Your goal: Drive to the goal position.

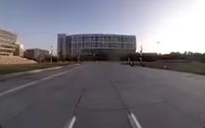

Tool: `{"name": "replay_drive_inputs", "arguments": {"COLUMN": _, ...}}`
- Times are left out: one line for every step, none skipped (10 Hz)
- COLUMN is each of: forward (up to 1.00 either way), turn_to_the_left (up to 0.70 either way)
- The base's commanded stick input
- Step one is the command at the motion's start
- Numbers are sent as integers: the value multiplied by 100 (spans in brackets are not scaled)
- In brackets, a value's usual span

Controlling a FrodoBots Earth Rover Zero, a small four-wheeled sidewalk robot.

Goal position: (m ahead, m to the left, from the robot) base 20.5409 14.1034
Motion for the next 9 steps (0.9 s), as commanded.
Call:
{"name": "replay_drive_inputs", "arguments": {"forward": 70, "turn_to_the_left": 14}}
{"name": "replay_drive_inputs", "arguments": {"forward": 70, "turn_to_the_left": 14}}
{"name": "replay_drive_inputs", "arguments": {"forward": 70, "turn_to_the_left": 14}}
{"name": "replay_drive_inputs", "arguments": {"forward": 70, "turn_to_the_left": 14}}
{"name": "replay_drive_inputs", "arguments": {"forward": 70, "turn_to_the_left": 14}}
{"name": "replay_drive_inputs", "arguments": {"forward": 70, "turn_to_the_left": 14}}
{"name": "replay_drive_inputs", "arguments": {"forward": 70, "turn_to_the_left": 14}}
{"name": "replay_drive_inputs", "arguments": {"forward": 70, "turn_to_the_left": 14}}
{"name": "replay_drive_inputs", "arguments": {"forward": 70, "turn_to_the_left": 9}}
